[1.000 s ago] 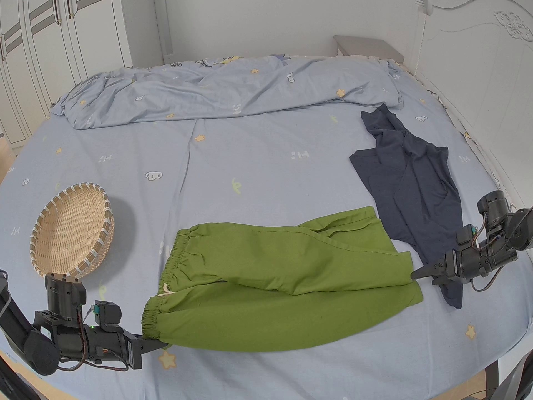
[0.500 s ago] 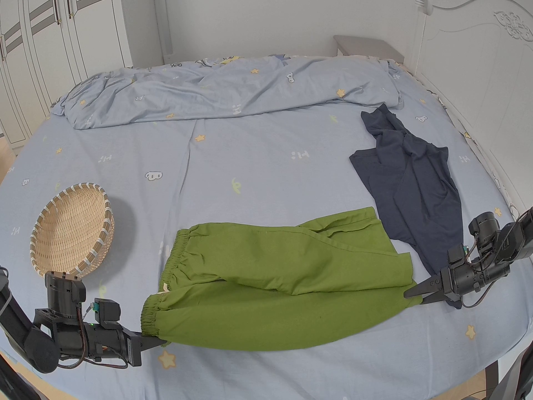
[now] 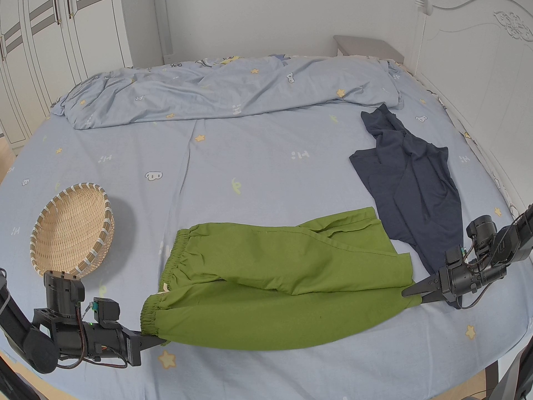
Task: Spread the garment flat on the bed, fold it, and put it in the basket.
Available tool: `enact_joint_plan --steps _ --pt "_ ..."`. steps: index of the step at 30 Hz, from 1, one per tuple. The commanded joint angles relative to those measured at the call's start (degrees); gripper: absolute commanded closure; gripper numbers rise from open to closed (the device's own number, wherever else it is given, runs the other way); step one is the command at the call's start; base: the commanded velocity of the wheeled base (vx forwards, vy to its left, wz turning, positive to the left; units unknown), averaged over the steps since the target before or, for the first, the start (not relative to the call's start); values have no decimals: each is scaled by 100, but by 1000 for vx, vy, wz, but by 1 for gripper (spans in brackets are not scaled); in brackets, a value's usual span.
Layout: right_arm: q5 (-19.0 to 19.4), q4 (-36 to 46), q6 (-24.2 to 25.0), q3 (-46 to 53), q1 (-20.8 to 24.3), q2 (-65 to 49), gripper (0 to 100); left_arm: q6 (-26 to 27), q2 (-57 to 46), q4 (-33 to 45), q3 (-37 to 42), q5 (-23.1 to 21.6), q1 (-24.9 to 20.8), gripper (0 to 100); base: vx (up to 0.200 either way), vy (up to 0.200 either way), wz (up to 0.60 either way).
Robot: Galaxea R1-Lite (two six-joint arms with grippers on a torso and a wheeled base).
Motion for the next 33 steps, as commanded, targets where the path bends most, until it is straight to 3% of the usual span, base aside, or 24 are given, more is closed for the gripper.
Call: enact_joint_plan --steps 1,8,9,22,31,33 --pt "-4 -71 -13 14 -23 135 0 1 -15 -2 2 -2 -7 100 0 0 0" --pt "216 -484 -13 163 -102 267 0 1 -85 -2 2 -2 2 100 0 0 0" --pt "251 -493 -13 172 -102 267 100 1 -85 -2 2 -2 2 100 0 0 0" --pt "427 -537 -215 199 -594 258 100 1 -77 -2 -7 -2 20 100 0 0 0" --pt "339 -466 -224 348 -410 12 100 -26 -94 -2 46 -2 116 100 0 0 0" --pt "84 -387 -198 471 -199 -357 100 -17 -138 24 125 -2 275 100 0 0 0"
